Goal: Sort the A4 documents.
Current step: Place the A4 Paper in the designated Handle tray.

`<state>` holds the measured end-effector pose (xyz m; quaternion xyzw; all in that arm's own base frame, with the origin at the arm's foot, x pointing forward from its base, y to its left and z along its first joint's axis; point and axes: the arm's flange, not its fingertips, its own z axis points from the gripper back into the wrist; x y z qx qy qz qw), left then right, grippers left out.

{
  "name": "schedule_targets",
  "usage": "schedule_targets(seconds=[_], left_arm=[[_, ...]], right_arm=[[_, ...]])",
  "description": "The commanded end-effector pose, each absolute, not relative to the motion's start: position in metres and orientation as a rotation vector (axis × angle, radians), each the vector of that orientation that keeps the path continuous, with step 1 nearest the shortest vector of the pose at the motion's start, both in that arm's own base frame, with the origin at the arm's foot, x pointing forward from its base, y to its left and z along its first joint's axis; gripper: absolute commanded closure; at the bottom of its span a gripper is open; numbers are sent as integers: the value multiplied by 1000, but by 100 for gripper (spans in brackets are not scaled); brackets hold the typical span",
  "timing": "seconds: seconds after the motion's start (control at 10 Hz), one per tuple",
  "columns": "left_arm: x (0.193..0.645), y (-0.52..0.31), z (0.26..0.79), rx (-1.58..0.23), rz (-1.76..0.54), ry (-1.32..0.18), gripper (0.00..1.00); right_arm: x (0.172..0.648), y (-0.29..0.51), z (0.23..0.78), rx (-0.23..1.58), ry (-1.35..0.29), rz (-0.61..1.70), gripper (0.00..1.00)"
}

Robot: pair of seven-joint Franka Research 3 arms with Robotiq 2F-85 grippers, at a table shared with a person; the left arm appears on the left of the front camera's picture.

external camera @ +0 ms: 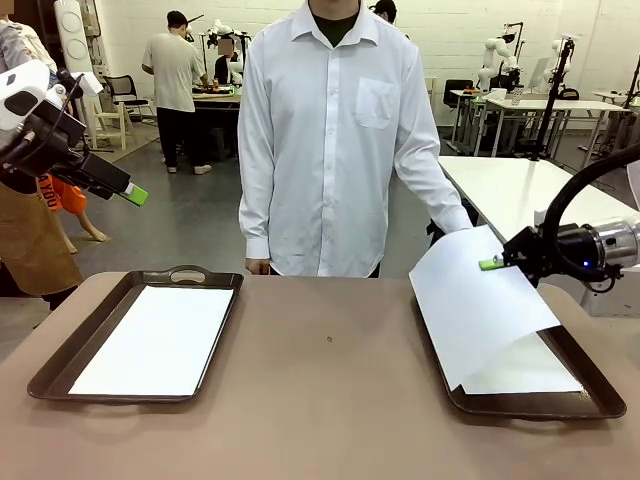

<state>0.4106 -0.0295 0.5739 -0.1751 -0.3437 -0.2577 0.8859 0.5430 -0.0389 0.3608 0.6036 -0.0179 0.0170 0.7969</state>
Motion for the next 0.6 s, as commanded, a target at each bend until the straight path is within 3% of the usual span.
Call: schedule_targets(seconds=[0.0,0.5], left_arm=[[410,-30,574,-358,-536,-714,0],[410,-30,574,-358,-536,-714,0]], right_arm=[[537,-44,335,1270,42,14,99],[545,-72,322,1124,-4,152,99]])
